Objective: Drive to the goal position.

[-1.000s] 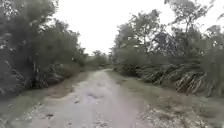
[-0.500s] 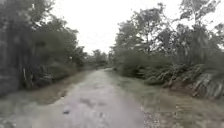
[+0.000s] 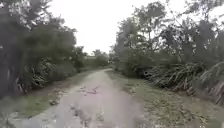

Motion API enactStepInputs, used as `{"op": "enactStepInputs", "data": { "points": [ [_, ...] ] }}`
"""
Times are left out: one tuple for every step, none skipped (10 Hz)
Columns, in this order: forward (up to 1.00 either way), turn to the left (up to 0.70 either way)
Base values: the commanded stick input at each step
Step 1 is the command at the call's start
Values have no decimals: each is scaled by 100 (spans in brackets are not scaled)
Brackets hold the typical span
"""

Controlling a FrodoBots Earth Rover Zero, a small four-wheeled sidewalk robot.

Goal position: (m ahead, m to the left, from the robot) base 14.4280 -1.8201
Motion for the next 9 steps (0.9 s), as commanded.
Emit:
{"op": "enactStepInputs", "data": {
  "points": [
    [70,0],
    [70,0],
    [70,0],
    [70,0],
    [70,0],
    [70,0],
    [70,0],
    [70,0],
    [70,0]
  ]
}}
